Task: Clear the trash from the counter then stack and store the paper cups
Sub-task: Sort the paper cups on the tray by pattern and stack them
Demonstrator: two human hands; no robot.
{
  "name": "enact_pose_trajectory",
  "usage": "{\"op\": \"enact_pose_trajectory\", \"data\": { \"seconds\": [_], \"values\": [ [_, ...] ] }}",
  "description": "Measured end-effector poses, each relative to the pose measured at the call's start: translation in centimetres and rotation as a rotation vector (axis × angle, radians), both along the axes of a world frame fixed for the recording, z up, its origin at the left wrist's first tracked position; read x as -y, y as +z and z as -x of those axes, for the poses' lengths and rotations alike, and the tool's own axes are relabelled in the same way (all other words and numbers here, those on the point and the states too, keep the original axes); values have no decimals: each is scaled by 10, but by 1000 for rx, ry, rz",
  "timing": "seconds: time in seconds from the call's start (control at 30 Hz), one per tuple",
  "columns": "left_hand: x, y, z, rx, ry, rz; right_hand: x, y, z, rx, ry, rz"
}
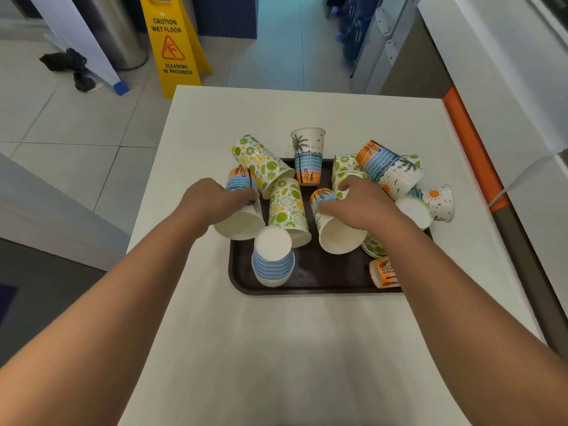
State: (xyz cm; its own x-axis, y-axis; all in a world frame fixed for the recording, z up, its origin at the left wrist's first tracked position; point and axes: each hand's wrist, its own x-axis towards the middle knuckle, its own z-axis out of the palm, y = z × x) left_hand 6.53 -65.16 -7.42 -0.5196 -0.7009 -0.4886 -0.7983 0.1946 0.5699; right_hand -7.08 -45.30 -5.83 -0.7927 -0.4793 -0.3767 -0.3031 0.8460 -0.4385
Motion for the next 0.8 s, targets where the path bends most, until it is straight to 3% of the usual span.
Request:
{"op": "enact_pose_trajectory", "data": {
  "seconds": [0.23,0.4,0.6,0.8],
  "values": [
    [-28,55,4,-325,31,-50,-40,5,-21,55,-154,277],
    [-66,74,13,-570,24,-164,-57,-23,-46,-1,-136,459],
    [-108,66,11,-568,-182,84,-69,-68,-71,4,-90,520],
    [-149,46,9,-642,-258,133,-79,-83,-74,91,-105,574]
  ]
}}
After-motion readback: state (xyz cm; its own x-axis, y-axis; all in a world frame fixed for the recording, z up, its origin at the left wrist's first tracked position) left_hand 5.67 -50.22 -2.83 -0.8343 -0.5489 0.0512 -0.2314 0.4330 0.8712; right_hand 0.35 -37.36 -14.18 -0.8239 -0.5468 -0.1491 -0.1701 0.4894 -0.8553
